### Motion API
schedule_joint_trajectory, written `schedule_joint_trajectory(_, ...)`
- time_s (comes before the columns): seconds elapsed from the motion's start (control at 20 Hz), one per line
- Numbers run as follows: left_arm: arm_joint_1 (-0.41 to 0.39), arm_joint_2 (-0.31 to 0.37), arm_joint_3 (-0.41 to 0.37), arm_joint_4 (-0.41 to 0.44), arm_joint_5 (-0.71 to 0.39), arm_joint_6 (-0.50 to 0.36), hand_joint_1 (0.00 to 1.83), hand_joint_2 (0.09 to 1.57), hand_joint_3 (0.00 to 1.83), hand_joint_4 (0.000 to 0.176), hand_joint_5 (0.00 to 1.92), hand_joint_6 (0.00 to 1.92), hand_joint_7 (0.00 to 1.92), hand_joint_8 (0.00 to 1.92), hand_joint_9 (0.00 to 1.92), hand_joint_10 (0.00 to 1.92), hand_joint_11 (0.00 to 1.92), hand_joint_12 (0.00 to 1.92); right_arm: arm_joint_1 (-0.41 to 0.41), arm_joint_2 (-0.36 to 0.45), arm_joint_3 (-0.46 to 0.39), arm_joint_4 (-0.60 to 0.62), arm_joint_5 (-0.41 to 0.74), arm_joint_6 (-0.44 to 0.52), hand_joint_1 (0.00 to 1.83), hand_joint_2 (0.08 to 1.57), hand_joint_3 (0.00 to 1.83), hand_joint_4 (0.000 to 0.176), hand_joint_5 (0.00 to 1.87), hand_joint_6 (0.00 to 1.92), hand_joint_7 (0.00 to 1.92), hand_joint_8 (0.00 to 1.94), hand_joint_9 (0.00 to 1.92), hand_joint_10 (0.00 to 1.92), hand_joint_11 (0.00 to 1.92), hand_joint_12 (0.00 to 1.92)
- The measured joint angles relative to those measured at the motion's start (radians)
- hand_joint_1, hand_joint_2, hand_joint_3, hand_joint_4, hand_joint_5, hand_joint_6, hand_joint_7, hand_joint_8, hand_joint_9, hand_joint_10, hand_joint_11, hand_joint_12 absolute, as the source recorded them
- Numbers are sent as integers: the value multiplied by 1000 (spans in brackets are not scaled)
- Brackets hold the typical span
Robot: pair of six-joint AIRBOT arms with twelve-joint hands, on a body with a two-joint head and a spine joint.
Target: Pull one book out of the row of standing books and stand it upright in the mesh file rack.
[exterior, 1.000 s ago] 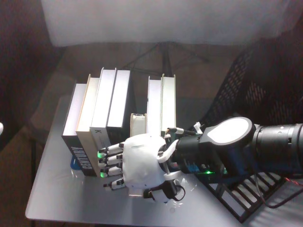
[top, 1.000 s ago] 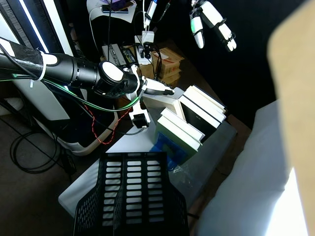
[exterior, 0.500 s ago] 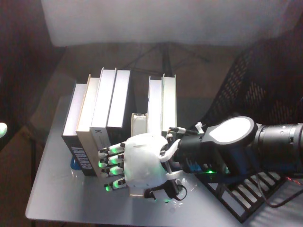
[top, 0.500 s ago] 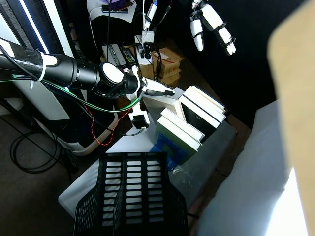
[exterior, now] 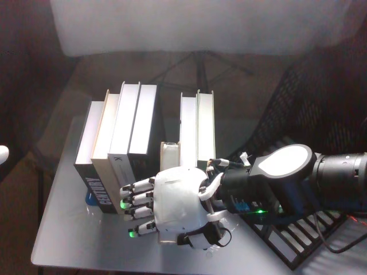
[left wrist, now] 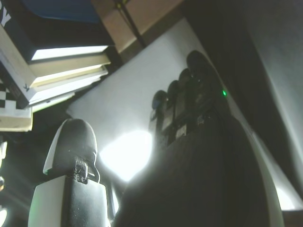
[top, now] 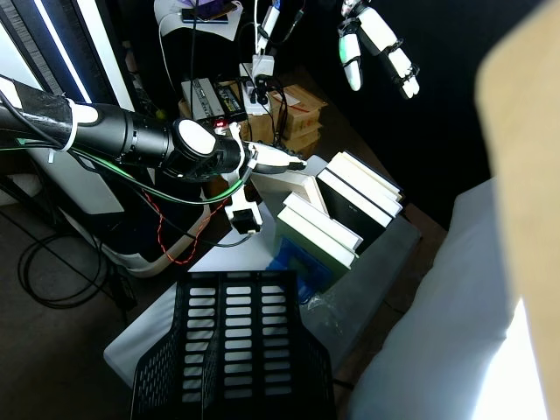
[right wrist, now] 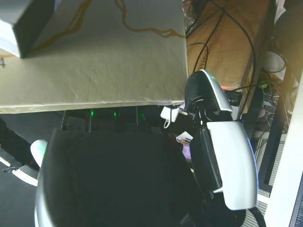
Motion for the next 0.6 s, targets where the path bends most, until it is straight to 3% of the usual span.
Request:
schedule_joint_trajectory(0.25,-8,0,3,12,2,-6,492,1320,1,2,66,1,0,0,0,0,0,239,-1,2,-2,-5,-1,20,246,1432,2,38,309,7,119,0,22,0,0,0)
schedule_joint_trajectory(0.35,-37,0,13,34,13,-7,505,1315,0,17,65,6,0,0,0,0,0,209,-1,13,-7,-5,2,31,246,1432,2,38,309,6,119,0,22,0,0,0)
schedule_joint_trajectory(0.4,-50,0,20,52,23,-6,502,1315,0,17,67,3,0,0,0,0,0,118,-1,18,-11,-2,0,31,246,1432,2,38,309,6,119,0,22,0,0,0)
schedule_joint_trajectory(0.6,-143,-15,60,147,84,-7,489,1315,1,19,60,1,0,0,0,0,0,48,-1,75,-26,33,26,31,246,1432,2,38,309,6,119,0,22,0,0,0)
